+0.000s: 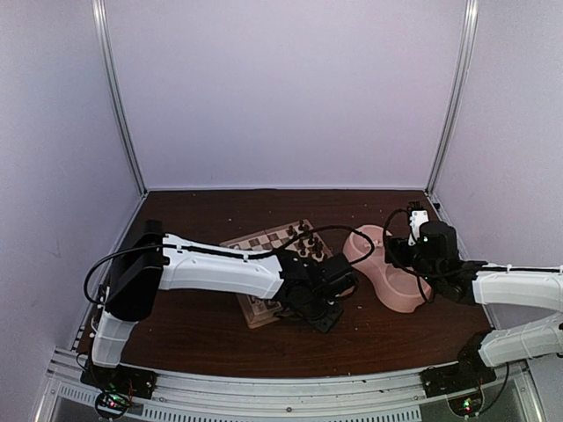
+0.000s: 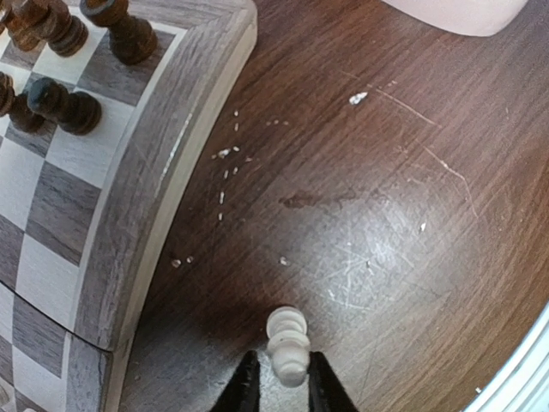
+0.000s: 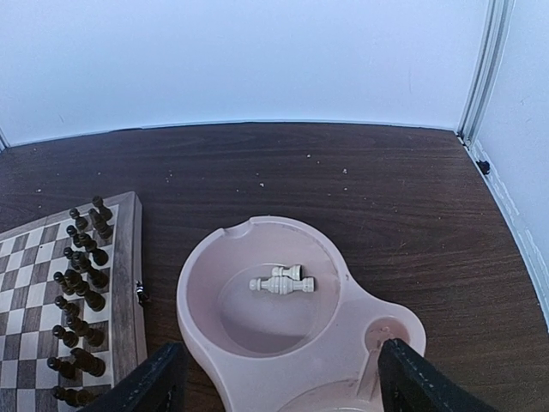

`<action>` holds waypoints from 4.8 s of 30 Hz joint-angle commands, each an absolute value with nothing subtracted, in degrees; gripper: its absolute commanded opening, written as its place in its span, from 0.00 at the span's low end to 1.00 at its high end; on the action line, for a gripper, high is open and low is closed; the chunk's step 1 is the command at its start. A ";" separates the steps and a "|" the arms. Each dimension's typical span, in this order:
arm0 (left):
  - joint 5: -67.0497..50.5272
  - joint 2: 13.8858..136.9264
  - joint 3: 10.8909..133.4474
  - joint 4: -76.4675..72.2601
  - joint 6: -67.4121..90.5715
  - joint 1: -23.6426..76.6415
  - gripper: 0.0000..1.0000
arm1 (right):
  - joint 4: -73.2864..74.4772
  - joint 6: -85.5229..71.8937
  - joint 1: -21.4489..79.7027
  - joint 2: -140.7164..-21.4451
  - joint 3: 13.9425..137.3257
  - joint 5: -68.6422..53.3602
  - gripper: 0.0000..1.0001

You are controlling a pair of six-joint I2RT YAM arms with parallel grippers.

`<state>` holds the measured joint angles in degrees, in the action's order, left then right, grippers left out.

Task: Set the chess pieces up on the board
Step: Pick up the bishop at the center of the board, then place the bishop on c1.

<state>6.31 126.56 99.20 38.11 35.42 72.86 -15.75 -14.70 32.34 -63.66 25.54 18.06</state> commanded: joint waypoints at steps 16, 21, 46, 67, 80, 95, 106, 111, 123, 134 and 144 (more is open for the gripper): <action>11.87 109.57 92.80 42.49 34.98 69.34 0.00 | -15.22 -13.80 32.16 -65.45 27.27 18.12 0.80; 9.24 95.52 80.99 42.50 35.13 60.17 0.00 | -15.01 -13.54 32.16 -65.35 27.39 18.14 0.80; 3.42 93.14 64.16 30.31 28.88 36.91 0.00 | -14.76 -13.53 32.16 -65.77 27.63 17.69 0.80; 1.42 100.12 71.01 28.05 28.66 36.74 0.00 | -14.72 -14.02 32.17 -65.04 27.41 16.75 0.80; 0.26 101.92 71.75 26.62 28.57 36.73 0.00 | -15.29 -13.97 32.12 -65.59 27.29 16.69 0.80; 0.48 104.53 73.49 25.96 28.39 36.74 0.00 | -14.91 -13.97 32.17 -65.95 27.68 16.74 0.80; 0.00 105.91 74.10 26.19 28.38 36.74 0.00 | -14.76 -13.89 32.16 -66.07 27.71 16.86 0.80; 0.00 106.27 73.74 25.96 28.56 36.74 0.00 | -14.72 -13.97 32.17 -66.13 27.77 16.92 0.80; 0.00 107.06 74.18 26.79 28.74 36.74 0.08 | -14.63 -13.88 32.10 -66.05 27.75 16.96 0.80; 0.00 105.70 74.10 27.74 28.70 36.74 0.13 | -14.64 -13.89 32.12 -66.07 27.81 16.79 0.80; 0.00 104.57 74.00 27.99 28.74 36.74 0.17 | -14.59 -13.89 32.16 -66.21 27.79 16.69 0.80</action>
<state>0.43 106.41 72.86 27.57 29.04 37.17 -14.74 -13.65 32.34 -66.00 26.33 16.80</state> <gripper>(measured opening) 0.149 0.799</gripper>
